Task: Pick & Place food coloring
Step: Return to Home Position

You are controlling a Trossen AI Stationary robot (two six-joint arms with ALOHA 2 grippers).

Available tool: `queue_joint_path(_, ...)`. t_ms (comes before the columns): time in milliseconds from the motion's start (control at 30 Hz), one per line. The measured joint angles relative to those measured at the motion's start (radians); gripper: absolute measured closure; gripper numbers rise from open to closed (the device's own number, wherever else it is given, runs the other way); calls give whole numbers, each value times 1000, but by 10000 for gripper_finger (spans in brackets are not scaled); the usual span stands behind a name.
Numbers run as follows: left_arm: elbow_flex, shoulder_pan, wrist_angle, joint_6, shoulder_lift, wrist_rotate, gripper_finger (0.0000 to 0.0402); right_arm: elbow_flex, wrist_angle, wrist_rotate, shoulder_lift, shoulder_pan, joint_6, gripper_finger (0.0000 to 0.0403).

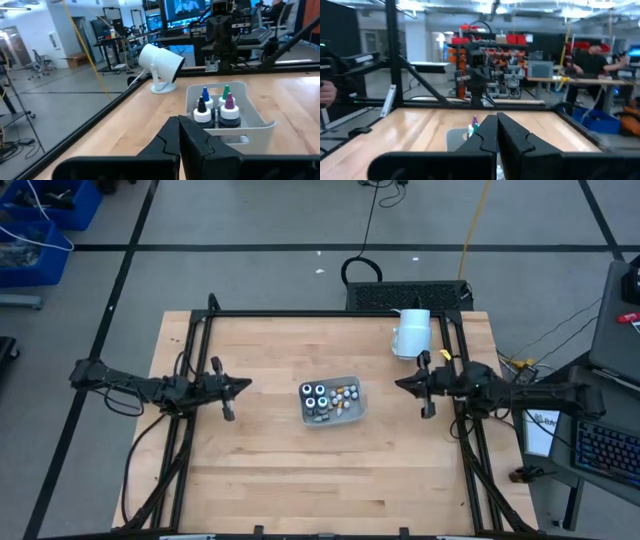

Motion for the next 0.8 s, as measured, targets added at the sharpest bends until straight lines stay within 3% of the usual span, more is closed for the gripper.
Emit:
queue_joint_path(233, 3, -93, 71, 58, -19, -4, 398, -2, -148, -17, -168, 0, -14, 403)
queue_joint_path(433, 3, -201, -3, 89, -63, -226, 394, -3, -250, -17, -297, 0, -4, 403)
queue_joint_path(533, 2, -220, -35, 88, -68, -270, 398, -3, -294, -17, -316, 0, 0, 403)
queue_joint_path(800, 2, -205, -133, 43, -68, -270, 398, -3, -399, -48, -317, 0, 5, 403)
